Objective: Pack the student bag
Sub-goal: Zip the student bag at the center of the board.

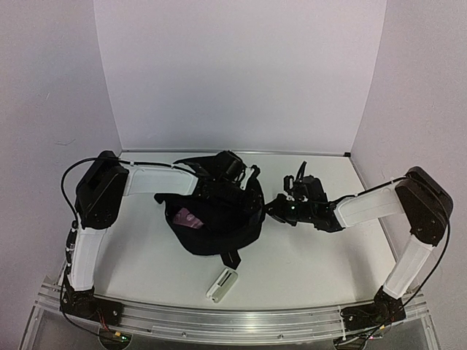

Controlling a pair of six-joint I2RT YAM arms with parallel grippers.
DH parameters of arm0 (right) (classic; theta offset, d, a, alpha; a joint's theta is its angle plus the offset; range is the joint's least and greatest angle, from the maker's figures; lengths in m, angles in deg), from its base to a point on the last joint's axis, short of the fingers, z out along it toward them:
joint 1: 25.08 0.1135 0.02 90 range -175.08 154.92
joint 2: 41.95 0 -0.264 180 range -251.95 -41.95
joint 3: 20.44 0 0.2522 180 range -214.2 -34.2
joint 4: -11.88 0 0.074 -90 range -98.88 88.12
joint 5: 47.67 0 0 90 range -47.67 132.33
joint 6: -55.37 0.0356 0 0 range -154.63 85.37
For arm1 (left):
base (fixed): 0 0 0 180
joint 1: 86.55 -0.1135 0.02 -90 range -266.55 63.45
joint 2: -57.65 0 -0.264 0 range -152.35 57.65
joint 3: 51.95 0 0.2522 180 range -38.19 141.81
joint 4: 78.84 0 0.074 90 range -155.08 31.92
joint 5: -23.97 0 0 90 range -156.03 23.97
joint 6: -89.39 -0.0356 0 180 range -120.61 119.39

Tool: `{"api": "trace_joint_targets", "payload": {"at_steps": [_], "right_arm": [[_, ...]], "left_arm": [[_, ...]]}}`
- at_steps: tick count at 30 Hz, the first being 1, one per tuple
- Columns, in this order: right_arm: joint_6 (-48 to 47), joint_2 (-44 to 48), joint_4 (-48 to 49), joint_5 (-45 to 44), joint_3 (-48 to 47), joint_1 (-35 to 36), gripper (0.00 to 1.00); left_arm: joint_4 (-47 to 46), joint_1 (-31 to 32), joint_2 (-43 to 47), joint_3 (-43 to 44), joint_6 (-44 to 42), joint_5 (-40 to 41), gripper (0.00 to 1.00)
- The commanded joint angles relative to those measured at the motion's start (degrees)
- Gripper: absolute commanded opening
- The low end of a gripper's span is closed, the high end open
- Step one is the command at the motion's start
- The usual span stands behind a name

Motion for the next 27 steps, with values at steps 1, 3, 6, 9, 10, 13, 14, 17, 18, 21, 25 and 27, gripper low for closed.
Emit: {"api": "trace_joint_targets", "payload": {"at_steps": [1,3,6,9,10,13,14,17,18,21,25,27], "right_arm": [[0.48,0.15,3.19,0.37,0.25,0.12,0.00],[0.60,0.19,3.54,0.58,0.33,0.09,0.00],[0.87,-0.07,4.28,1.27,0.51,0.12,0.00],[1.04,-0.32,4.90,1.88,0.65,0.09,0.00],[1.16,-0.38,5.17,2.04,0.77,0.10,0.00],[1.47,-0.42,5.77,2.51,1.11,0.08,0.00],[1.56,-0.41,5.99,2.60,1.24,0.08,0.00],[1.81,-0.25,6.55,2.76,1.69,0.12,0.00],[1.90,-0.15,6.64,2.78,1.86,0.09,0.00],[2.11,0.21,6.80,2.16,2.70,0.08,0.00],[2.84,0.43,6.76,-0.02,3.94,0.08,0.00],[3.20,0.12,6.66,-0.93,4.17,0.10,0.00]], "left_arm": [[-0.23,-0.09,-2.78,4.40,0.10,0.87,0.33],[0.29,-0.06,-3.61,5.46,0.10,1.32,0.31],[0.79,-0.09,-4.40,6.62,0.17,3.70,0.28],[1.22,-0.09,-4.93,7.62,-0.07,4.95,0.25],[1.04,-0.09,-4.99,7.67,-0.08,5.17,0.24],[0.62,-0.09,-5.57,7.79,-0.04,5.86,0.19],[0.76,-0.09,-5.81,7.90,0.01,6.33,0.17],[1.17,-0.09,-6.16,7.87,0.55,8.42,0.09],[1.11,-0.09,-6.00,7.63,0.90,9.06,0.06],[-0.18,-0.09,-4.37,5.77,1.86,10.83,0.01],[-1.89,-0.15,-1.64,3.09,2.48,11.50,0.00],[-1.90,-0.18,-0.55,2.35,2.68,11.49,0.00]]}}
